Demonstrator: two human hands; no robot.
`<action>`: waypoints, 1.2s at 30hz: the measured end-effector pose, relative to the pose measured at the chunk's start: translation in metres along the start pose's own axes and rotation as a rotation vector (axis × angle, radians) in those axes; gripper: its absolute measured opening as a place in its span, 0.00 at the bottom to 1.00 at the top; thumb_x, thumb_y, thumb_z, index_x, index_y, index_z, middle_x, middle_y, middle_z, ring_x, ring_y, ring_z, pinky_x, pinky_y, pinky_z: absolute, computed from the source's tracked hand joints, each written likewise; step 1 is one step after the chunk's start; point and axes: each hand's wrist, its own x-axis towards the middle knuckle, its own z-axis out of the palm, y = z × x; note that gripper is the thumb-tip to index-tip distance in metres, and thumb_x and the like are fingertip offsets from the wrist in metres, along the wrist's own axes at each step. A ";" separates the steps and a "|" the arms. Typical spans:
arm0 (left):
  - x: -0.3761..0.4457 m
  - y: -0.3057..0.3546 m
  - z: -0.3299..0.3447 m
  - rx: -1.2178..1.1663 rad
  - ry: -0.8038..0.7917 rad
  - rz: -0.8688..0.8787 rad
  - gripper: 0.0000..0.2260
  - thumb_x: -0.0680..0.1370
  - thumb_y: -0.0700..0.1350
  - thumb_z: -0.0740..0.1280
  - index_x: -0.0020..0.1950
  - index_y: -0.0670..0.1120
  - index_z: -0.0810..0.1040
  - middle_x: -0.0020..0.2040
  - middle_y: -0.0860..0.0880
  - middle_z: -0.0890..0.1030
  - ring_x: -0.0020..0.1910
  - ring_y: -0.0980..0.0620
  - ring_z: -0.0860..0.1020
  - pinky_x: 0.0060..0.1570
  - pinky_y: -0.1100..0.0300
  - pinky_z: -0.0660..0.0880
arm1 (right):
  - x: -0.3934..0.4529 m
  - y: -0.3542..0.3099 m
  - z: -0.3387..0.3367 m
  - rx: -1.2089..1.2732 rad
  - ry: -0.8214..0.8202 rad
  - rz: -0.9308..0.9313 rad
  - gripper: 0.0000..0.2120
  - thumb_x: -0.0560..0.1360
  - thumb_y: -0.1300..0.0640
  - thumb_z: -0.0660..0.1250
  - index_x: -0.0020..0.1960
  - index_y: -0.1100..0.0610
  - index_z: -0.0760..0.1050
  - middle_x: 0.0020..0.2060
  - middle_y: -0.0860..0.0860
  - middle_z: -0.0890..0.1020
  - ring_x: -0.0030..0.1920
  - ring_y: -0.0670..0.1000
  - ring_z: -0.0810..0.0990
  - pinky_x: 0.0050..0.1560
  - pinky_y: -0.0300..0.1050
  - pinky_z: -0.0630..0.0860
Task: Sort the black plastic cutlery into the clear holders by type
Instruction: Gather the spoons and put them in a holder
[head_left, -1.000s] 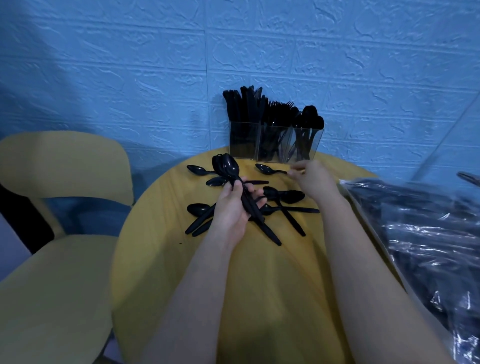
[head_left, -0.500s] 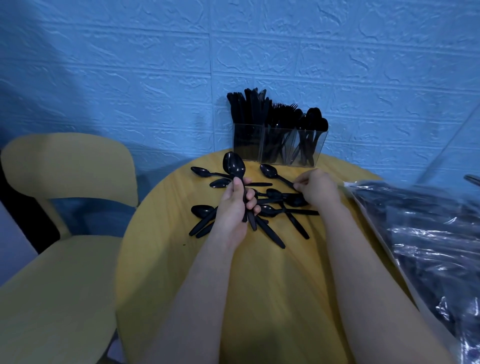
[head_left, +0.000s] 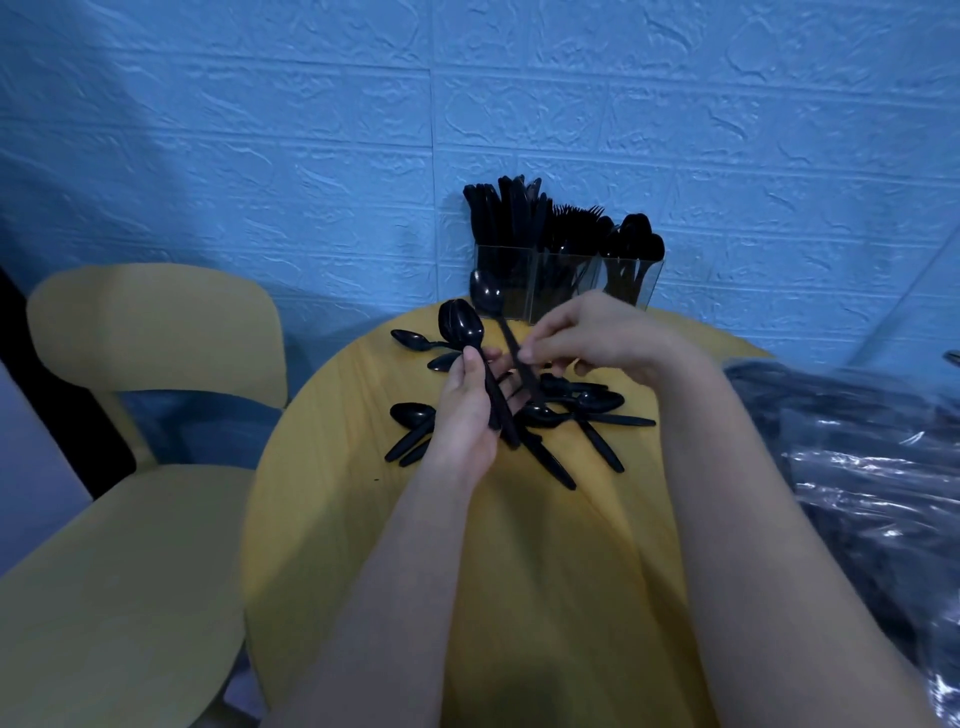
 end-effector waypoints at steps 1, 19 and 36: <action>0.001 0.000 0.000 0.020 0.018 -0.008 0.14 0.83 0.50 0.51 0.54 0.43 0.72 0.52 0.42 0.82 0.51 0.46 0.82 0.56 0.50 0.77 | 0.002 -0.001 0.005 -0.047 -0.020 0.007 0.02 0.74 0.55 0.70 0.43 0.53 0.82 0.34 0.46 0.82 0.30 0.39 0.76 0.36 0.37 0.71; 0.013 0.009 -0.017 -0.098 0.137 0.138 0.09 0.84 0.45 0.52 0.53 0.42 0.69 0.54 0.44 0.81 0.57 0.48 0.79 0.58 0.50 0.76 | 0.076 0.011 0.031 -0.116 0.186 0.003 0.08 0.74 0.50 0.70 0.47 0.54 0.82 0.44 0.50 0.83 0.40 0.44 0.77 0.41 0.37 0.70; 0.016 0.015 -0.025 -0.161 0.143 0.132 0.09 0.84 0.44 0.52 0.58 0.41 0.68 0.56 0.43 0.81 0.58 0.47 0.79 0.55 0.54 0.77 | 0.098 0.019 0.040 -0.274 0.212 0.040 0.12 0.79 0.57 0.63 0.52 0.63 0.80 0.52 0.57 0.82 0.53 0.54 0.78 0.52 0.44 0.74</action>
